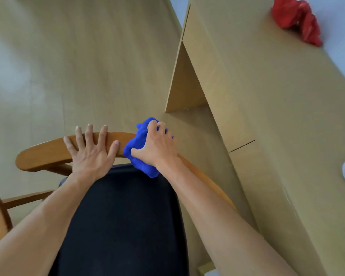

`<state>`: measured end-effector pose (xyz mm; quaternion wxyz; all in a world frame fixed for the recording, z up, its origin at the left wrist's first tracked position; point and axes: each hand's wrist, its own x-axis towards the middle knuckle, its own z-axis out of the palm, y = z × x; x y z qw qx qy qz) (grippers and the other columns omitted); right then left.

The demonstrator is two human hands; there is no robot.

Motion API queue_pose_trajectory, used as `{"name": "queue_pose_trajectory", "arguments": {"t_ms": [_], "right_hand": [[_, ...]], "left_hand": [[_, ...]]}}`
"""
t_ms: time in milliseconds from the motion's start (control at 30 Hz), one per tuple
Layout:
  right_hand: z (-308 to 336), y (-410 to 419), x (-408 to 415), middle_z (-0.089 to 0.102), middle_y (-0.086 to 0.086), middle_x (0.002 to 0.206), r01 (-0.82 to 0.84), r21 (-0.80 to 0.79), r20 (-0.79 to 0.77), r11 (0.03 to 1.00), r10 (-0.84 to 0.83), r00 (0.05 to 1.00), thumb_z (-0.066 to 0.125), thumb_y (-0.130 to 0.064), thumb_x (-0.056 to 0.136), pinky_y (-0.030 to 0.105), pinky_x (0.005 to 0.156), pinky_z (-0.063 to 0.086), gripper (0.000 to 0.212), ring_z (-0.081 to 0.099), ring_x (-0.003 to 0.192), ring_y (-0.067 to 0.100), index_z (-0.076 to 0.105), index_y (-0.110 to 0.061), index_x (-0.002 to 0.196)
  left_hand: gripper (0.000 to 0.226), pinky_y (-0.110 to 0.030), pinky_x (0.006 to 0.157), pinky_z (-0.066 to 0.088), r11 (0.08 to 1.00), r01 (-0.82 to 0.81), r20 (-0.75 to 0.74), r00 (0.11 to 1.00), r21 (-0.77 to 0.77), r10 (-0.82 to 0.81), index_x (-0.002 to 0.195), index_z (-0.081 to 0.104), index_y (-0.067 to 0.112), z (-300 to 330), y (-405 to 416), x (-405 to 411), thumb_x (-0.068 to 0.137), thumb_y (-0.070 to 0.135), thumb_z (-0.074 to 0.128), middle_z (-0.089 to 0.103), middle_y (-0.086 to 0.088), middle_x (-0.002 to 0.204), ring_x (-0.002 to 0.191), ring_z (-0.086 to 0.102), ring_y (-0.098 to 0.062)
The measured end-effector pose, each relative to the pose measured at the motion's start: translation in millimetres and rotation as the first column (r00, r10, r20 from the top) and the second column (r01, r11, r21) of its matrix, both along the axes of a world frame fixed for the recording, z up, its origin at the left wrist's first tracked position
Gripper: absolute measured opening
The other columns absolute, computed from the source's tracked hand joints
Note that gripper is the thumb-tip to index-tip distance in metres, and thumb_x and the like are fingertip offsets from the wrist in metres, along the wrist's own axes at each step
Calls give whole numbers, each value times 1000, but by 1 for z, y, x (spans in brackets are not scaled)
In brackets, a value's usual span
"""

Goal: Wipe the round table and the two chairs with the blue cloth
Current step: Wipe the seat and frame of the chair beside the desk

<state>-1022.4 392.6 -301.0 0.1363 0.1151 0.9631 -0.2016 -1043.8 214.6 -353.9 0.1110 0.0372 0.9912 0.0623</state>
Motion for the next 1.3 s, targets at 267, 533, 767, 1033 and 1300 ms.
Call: {"name": "queue_pose_trajectory", "arguments": {"t_ms": [267, 533, 767, 1033, 1300], "right_hand": [[19, 79, 131, 44, 9, 129, -39, 396, 97, 917, 0, 995, 64, -44, 76, 40, 91, 41, 85, 50, 109, 32, 20, -20, 145], [31, 77, 210, 58, 24, 128, -482, 615, 174, 625, 488, 855, 83, -11, 60, 61, 101, 40, 58, 48, 123, 49, 66, -5, 115], [24, 65, 137, 37, 15, 150, -724, 640, 428, 257, 663, 614, 66, -21, 83, 52, 117, 19, 39, 26, 142, 36, 60, -11, 120], [73, 89, 227, 68, 20, 111, -816, 408, 480, 409, 664, 573, 72, -35, 50, 56, 98, 45, 42, 56, 118, 40, 71, -4, 79], [59, 75, 180, 62, 14, 127, -760, 486, 458, 431, 616, 642, 73, -32, 61, 53, 112, 31, 43, 44, 132, 34, 71, -4, 93]], "left_hand": [[73, -64, 111, -6, 999, 17, -50, 999, -33, -19, 150, 14, 28, 4, 3, 3, 89, 66, 0, 5, -14, 158, 146, -4, -39], [64, -66, 110, -8, 994, 99, -48, 994, 35, -97, 153, -6, 30, 4, 22, 45, 96, 57, 9, -12, -10, 160, 145, -15, -40], [66, -63, 113, -4, 994, 101, -92, 991, 49, -96, 152, -8, 32, -4, 28, 71, 97, 56, 20, -17, -16, 159, 143, -16, -45], [68, -64, 113, 3, 992, 68, -87, 994, 103, -59, 153, -2, 22, -2, 49, 82, 99, 48, 30, -13, -16, 160, 145, -12, -43], [67, -62, 114, 1, 990, 82, -32, 996, 112, -79, 152, -10, 27, 1, 43, 82, 99, 49, 25, -21, -11, 159, 144, -21, -37]]}}
